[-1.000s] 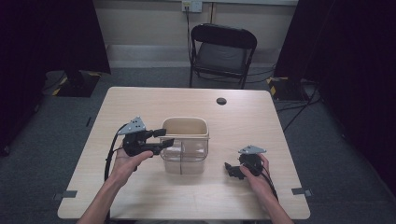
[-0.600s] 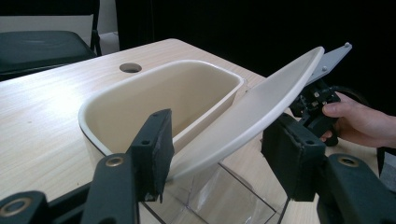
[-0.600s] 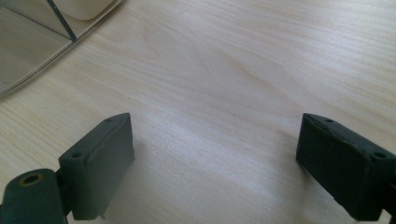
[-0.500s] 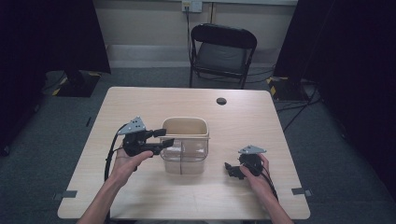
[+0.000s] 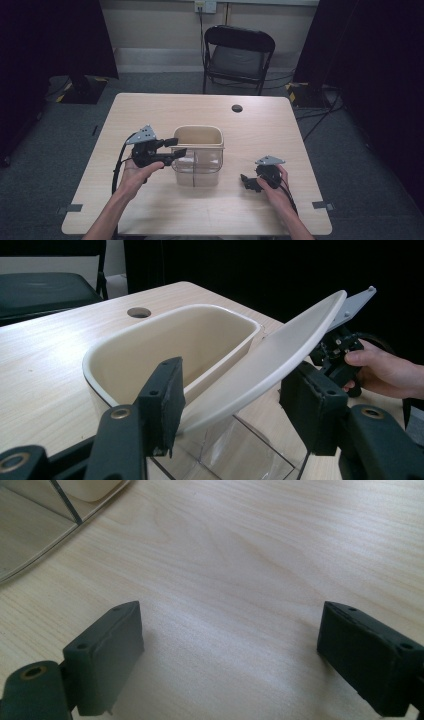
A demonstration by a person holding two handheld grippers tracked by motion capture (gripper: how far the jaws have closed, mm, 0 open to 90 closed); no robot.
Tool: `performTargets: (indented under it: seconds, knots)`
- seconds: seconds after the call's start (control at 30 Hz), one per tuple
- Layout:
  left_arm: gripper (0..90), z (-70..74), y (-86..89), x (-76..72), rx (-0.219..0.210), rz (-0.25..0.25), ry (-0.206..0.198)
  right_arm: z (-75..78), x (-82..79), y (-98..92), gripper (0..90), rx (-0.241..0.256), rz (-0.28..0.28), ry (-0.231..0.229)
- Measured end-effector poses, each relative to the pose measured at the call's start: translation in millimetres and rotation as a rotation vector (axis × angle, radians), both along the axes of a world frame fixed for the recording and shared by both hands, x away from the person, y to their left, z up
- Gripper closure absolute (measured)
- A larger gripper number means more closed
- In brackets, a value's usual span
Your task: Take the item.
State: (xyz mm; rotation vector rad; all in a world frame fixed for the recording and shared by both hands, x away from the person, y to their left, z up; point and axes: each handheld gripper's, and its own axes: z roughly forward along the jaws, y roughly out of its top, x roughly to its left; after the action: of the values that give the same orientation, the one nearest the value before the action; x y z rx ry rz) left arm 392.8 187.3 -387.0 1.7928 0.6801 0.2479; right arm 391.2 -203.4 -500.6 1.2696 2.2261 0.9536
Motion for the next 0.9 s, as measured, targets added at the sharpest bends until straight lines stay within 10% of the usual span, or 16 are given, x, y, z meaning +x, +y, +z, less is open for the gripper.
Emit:
performTargets:
  seconds: [0.9]
  knots:
    - [42.8,-0.4,-0.4,0.3,-0.005,0.004,0.0,0.0,0.0,0.0,10.6,0.0,0.0,0.0]
